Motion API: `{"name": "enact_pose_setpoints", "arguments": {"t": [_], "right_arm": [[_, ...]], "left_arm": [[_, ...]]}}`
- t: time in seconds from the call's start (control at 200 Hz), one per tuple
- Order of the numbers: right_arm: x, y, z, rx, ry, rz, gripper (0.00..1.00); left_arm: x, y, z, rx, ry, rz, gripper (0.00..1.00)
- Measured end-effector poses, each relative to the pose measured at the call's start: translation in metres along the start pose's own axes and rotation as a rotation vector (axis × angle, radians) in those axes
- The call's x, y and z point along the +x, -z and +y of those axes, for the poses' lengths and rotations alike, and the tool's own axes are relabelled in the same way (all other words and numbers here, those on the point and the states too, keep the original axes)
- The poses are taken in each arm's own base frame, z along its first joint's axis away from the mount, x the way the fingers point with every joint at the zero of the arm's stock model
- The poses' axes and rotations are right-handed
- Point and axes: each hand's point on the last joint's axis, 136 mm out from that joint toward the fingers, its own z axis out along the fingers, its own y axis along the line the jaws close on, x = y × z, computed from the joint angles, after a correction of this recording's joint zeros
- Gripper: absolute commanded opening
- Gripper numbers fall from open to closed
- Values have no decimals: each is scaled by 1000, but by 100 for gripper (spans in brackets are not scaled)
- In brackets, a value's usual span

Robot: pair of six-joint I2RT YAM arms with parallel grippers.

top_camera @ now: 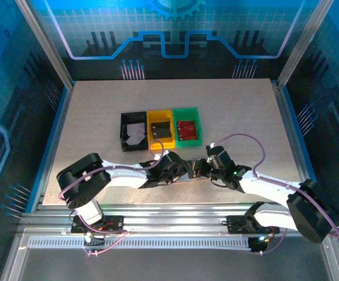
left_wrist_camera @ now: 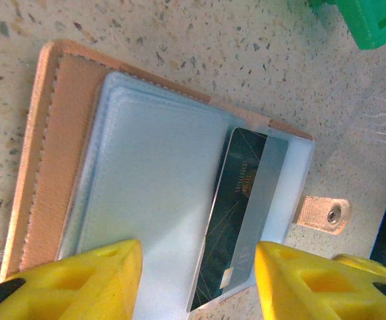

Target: Take the credit cards out of the card holder

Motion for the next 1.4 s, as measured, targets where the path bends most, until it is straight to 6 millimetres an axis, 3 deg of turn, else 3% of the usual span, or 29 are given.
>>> {"name": "enact_pose_setpoints", "arguments": {"t": [0.345,0.495,0.585,0.865,1.401], "right_arm": [[16,-25,-4,-13,-19,64,0],[19,-33,-14,19,-46,64,0],[21,-34,-25,54,-66,52,0],[18,-30,-32,64,-98,8,0],[18,-33,-30,23,-100,-3,0]], "left_arm": [[-1,1,1,0,14,-1,49],[-1,1,1,1,14,-1,49],[-1,1,2,5,15,-2,49],[-1,2,2,15,18,1,47],[-12,6,-3,-45,-50,-5,45]]}}
